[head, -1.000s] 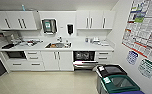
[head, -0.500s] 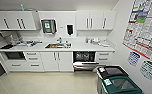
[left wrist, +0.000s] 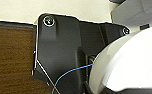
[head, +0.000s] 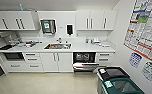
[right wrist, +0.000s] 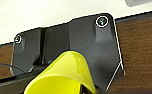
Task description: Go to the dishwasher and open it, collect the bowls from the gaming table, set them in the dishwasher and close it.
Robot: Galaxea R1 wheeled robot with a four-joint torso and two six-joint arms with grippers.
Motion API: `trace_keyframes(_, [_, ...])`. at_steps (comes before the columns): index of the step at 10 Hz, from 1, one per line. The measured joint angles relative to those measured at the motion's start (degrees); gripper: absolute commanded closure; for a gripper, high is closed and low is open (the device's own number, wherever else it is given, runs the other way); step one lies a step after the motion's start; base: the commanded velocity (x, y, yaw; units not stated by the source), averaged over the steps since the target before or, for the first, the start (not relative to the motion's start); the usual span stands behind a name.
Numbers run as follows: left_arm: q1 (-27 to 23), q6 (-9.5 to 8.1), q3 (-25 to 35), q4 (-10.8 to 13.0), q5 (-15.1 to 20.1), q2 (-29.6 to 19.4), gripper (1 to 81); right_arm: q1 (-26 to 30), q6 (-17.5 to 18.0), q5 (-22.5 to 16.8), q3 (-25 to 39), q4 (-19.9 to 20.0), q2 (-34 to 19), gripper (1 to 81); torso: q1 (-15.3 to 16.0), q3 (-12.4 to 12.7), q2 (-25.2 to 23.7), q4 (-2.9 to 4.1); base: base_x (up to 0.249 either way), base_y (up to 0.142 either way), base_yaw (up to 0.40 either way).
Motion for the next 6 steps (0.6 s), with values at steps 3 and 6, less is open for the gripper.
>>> trace_keyframes(3, [-0.09, -0.02, 0.00, 0.00, -0.02, -0.02, 81.1, -0.01, 0.00, -0.02, 0.00, 0.00, 0.02, 81.1, 0.00, 0.00, 0.00, 0.00, 0.073, 0.000, 0.000])
trace_keyframes(6, [0.09, 0.00, 0.00, 0.00, -0.02, 0.00, 81.1, 0.00, 0.00, -0.02, -0.02, 0.00, -0.02, 81.1, 0.00, 0.00, 0.00, 0.00, 0.073, 0.000, 0.000])
